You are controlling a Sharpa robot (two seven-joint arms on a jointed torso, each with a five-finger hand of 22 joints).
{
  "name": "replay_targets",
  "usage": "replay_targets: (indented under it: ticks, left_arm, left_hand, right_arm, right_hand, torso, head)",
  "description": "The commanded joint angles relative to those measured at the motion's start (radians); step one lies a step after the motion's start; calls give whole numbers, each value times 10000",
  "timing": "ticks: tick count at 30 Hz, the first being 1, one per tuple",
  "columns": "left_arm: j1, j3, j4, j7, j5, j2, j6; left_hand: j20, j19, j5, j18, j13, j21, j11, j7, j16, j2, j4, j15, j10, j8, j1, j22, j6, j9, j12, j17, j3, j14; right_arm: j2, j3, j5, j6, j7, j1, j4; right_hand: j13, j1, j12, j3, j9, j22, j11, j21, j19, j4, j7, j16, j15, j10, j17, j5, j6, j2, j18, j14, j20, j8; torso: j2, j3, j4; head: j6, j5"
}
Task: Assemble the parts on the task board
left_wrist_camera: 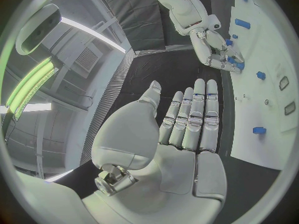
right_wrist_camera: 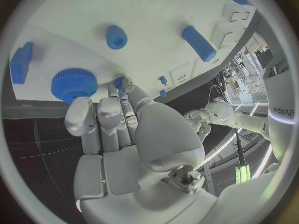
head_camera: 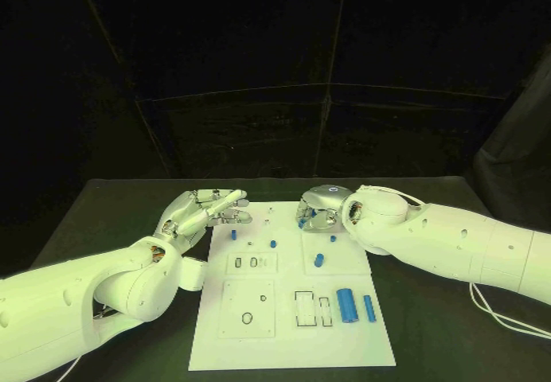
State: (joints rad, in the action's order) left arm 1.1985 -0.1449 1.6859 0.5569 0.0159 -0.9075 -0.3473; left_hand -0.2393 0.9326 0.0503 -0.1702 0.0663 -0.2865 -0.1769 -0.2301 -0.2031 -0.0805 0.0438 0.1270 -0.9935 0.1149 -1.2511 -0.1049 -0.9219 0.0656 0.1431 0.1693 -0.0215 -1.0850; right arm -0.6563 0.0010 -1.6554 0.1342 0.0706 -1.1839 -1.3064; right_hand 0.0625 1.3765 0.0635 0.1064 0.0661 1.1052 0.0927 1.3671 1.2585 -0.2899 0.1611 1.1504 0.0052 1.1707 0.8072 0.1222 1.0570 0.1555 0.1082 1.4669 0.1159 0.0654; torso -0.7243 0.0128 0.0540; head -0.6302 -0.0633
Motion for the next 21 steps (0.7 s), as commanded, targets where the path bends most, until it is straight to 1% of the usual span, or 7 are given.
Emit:
replay_targets:
  ticks: [1,3,6,9,11,14,21]
  left_arm:
    - [15,7,15,-16,56,-9,186]
    - [15,7,18,-21,56,-19,192]
    - [16,7,16,-25,56,-37,193]
    - [18,8,14,-23,56,-48,193]
    - [19,8,13,-22,56,-49,198]
    - [21,8,13,-23,56,-43,210]
    - [23,8,-9,-35,56,-1,242]
  left_hand:
    - [21,92,58,-137,-9,50,-18,-35,87,-83,-88,2,-36,-49,-88,20,-17,-10,-64,17,-4,-74]
    - [21,95,58,-137,-9,53,-18,-35,92,-88,-94,2,-37,-52,-93,23,-18,-10,-68,20,-1,-76]
    - [21,100,58,-137,-8,59,-18,-36,99,-97,-104,2,-38,-58,-101,28,-19,-10,-75,23,5,-80]
    - [21,100,58,-137,-8,59,-18,-36,99,-97,-104,2,-38,-58,-101,28,-19,-10,-75,23,5,-80]
    - [22,111,59,-138,-7,71,-18,-35,115,-111,-126,1,-44,-69,-117,38,-24,-9,-88,31,15,-89]
    - [22,111,59,-138,-7,71,-18,-35,115,-111,-126,1,-44,-69,-117,38,-24,-9,-88,31,15,-89]
    - [22,117,59,-138,-7,78,-17,-34,125,-118,-141,1,-49,-75,-128,44,-27,-8,-96,36,22,-93]
  right_arm:
    - [-48,-4,-134,720,-79,-10,-122]
    - [-100,-4,-47,1241,-186,-9,-227]
    - [-178,-1,153,1955,-279,-9,-403]
    - [-182,5,249,2450,-188,-14,-487]
    - [-114,7,313,2621,-95,-33,-433]
    - [111,10,465,2813,64,-92,-177]
    - [738,12,580,2793,124,-151,470]
  right_hand:
    - [22,4,29,436,21,121,-6,117,94,17,4,120,-3,208,55,-38,161,-98,-147,-3,-16,60]
    - [26,-22,28,673,22,162,-32,153,93,-2,-11,148,-6,285,33,-47,225,-192,-152,-25,-19,57]
    - [18,-167,3,1274,11,206,2,205,57,24,26,178,5,300,-53,-39,265,-470,-155,-79,-5,15]
    - [17,-230,0,1496,13,229,-18,225,53,20,29,213,7,306,-44,-36,286,-565,-157,-82,2,14]
    - [17,-363,0,1787,15,247,-14,247,42,41,27,254,6,325,-47,-67,313,-699,-156,-89,5,12]
    - [18,-431,2,1911,16,256,-17,256,39,59,29,271,9,332,-49,-81,323,-743,-156,-91,6,13]
    - [15,-717,-7,2248,11,288,-10,282,41,140,40,344,24,294,-33,-94,288,-950,-161,-91,21,-3]
  torso:
    - [-15,3,3]
    - [-13,1,0]
    - [-19,9,-3]
    - [-32,15,7]
    - [-37,17,14]
    - [-45,19,32]
    - [-62,13,42]
  head:
    - [10,10]
    - [31,21]
    - [92,31]
    - [157,21]
    - [177,27]
    - [207,32]
    - [233,88]
